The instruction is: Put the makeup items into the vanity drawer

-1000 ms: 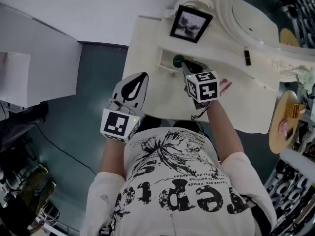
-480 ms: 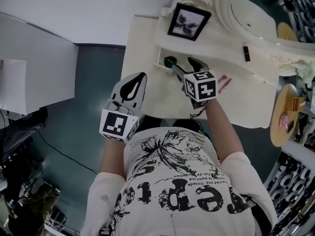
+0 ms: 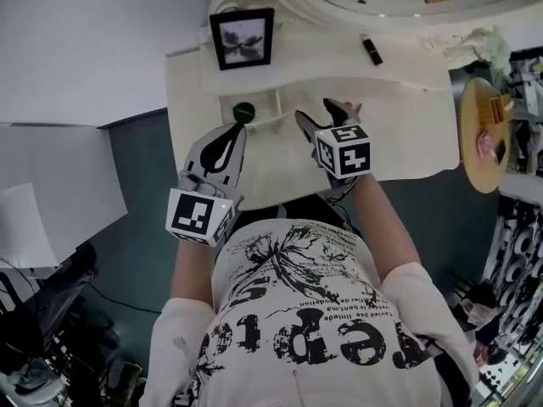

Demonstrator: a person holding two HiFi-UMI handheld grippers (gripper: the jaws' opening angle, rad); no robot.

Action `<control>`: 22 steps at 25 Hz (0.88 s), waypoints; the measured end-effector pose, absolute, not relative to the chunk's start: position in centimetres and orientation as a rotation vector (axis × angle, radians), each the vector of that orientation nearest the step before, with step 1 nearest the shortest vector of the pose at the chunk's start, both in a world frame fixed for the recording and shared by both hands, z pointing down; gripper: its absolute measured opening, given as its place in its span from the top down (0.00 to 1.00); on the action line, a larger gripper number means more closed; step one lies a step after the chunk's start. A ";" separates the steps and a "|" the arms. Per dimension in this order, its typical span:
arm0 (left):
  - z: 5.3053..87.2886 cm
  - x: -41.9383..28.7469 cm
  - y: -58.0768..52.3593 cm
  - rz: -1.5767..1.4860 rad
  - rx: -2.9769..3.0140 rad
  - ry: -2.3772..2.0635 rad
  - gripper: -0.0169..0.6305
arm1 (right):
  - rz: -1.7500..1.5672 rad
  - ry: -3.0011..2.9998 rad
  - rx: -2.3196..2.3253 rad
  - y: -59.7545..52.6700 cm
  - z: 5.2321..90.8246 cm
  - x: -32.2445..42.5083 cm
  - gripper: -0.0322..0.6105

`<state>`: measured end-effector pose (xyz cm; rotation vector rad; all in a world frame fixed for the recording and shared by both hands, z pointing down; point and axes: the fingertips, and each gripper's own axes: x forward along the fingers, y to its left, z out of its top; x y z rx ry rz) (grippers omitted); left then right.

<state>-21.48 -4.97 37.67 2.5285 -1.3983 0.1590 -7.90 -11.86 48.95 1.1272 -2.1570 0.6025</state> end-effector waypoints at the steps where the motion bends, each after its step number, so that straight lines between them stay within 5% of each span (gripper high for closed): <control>1: 37.7 -20.5 -5.3 0.164 2.544 -1.369 0.95 | 0.617 -2.136 1.158 -11.8 49.2 -6.4 0.48; 13: 39.4 -9.5 -9.1 0.244 2.628 -1.093 0.95 | 0.800 -1.908 1.375 -12.0 53.5 7.3 0.49; 22: 41.9 -5.9 -11.7 0.300 2.603 -1.049 0.95 | 0.927 -1.827 1.363 -14.3 58.3 10.1 0.54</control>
